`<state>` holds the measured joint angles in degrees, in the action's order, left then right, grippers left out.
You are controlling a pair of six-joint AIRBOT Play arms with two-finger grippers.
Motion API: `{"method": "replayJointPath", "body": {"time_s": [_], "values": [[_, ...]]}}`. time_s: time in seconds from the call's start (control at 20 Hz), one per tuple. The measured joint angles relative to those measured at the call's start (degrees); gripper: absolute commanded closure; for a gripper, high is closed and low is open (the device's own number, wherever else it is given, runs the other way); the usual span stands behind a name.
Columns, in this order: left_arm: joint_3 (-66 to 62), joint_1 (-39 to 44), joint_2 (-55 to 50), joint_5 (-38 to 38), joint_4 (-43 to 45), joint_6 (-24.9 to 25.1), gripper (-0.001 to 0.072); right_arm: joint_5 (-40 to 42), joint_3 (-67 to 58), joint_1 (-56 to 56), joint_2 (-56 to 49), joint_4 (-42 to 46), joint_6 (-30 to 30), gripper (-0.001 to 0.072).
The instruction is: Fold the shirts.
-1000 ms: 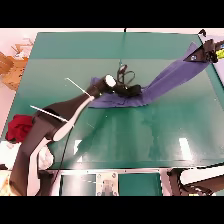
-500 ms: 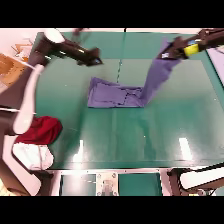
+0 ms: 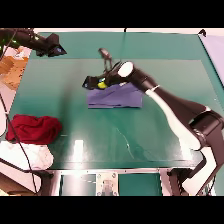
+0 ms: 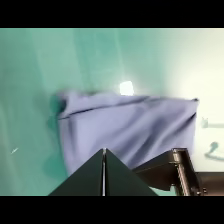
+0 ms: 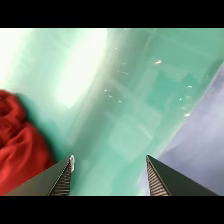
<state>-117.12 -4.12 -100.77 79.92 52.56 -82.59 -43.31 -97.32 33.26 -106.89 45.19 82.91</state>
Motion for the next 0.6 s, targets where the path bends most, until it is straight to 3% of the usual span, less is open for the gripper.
{"method": "replayJointPath", "body": {"time_s": [0.2,0.6], "values": [[0.2,-0.61,0.22,1.31,0.76,1.11,0.0685,-3.28,0.59,-6.27,0.66,4.26,3.37,0.0192],[0.22,-0.92,0.24,1.92,1.44,1.6,0.0686,-26.34,4.02,-34.56,3.3,7.54,2.95,0.0191]]}}
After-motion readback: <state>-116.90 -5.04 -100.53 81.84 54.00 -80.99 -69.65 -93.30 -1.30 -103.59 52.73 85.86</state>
